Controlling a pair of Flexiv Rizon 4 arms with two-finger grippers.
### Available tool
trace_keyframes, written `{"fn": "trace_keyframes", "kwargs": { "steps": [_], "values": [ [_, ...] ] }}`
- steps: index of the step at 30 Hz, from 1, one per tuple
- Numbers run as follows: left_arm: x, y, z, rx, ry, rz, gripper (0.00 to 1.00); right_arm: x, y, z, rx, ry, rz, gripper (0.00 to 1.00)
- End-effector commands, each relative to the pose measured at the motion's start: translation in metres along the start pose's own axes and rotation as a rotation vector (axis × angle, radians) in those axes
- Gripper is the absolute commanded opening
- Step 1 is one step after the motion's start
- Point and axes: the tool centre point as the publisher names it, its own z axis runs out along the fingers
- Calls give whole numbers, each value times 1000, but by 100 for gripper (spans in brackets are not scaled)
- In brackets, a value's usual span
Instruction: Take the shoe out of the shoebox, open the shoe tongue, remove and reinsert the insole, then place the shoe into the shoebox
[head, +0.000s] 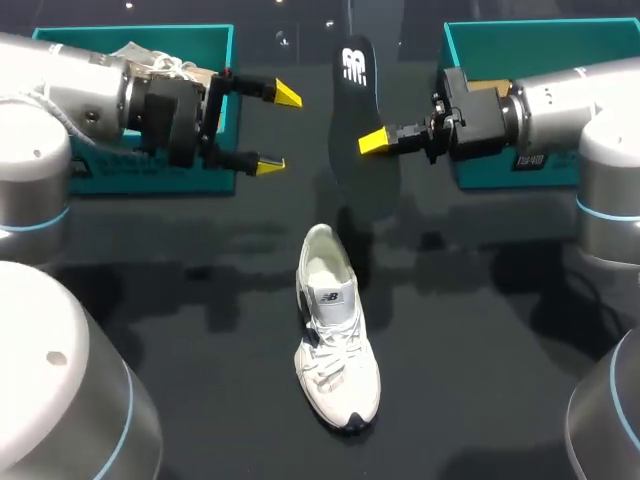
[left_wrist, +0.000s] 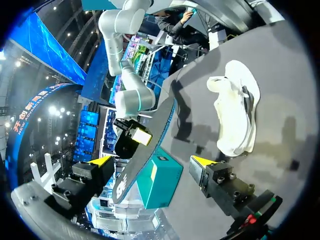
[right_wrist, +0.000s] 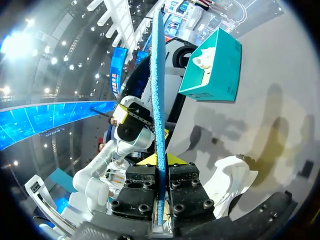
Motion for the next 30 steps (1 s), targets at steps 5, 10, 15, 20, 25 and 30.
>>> {"fn": "trace_keyframes", "kwargs": {
  "steps": [5,10,15,20,25,30],
  "values": [
    [-4,1,-7,8,66,-1,100,-1,2,1,6,-2,2,0],
    [8,-3,-11,-53,116,-148,100,-2,8,1,-26,-8,-80,0],
    [21,-15,-27,-192,202,-363,100,-2,12,3,-83,-36,-199,0],
    [40,-31,-43,-324,297,-501,100,-5,10,5,-126,-54,-272,0],
    [59,-36,-50,-438,355,-683,100,-1,9,13,-120,-53,-333,0],
    [69,-36,-46,-523,386,-778,100,0,11,18,-119,-40,-383,0]
  ]
}}
